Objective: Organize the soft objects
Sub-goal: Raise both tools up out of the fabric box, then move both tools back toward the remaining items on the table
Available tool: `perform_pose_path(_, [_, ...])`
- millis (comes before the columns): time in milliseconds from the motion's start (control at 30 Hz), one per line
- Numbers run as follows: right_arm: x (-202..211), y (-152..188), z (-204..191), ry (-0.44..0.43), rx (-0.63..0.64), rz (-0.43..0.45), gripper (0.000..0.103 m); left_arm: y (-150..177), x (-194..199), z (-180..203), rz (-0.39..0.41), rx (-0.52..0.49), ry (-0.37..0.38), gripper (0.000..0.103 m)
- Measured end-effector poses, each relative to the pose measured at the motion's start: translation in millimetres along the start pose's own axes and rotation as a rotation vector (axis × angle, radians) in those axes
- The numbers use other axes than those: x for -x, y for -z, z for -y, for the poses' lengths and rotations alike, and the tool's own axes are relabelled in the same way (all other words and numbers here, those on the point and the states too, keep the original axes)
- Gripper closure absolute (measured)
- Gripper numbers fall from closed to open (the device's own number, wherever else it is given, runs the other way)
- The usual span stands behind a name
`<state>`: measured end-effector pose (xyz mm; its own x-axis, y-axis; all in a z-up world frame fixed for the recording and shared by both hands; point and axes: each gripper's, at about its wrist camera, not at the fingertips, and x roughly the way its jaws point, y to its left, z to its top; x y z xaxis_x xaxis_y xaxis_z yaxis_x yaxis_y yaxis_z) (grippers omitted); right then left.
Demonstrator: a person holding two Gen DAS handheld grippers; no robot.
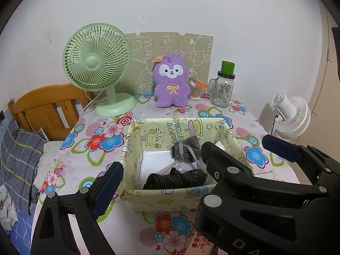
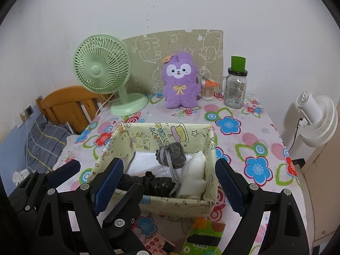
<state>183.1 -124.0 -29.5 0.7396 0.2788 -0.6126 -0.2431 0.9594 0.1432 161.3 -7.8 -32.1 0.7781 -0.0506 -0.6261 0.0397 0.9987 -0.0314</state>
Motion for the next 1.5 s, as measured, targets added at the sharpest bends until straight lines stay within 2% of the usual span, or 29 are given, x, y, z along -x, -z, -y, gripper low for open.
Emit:
perform_pose_path(733, [48,15,-3,0.023,0.010,0.066,0.011,15,42,12,0.077,-0.025,0.028,0.009])
perform_pose_path(1500, [92,41,-5,0.039,0.010,0.118,0.011,39,81,16,0.122,-0.012,0.010,0.009])
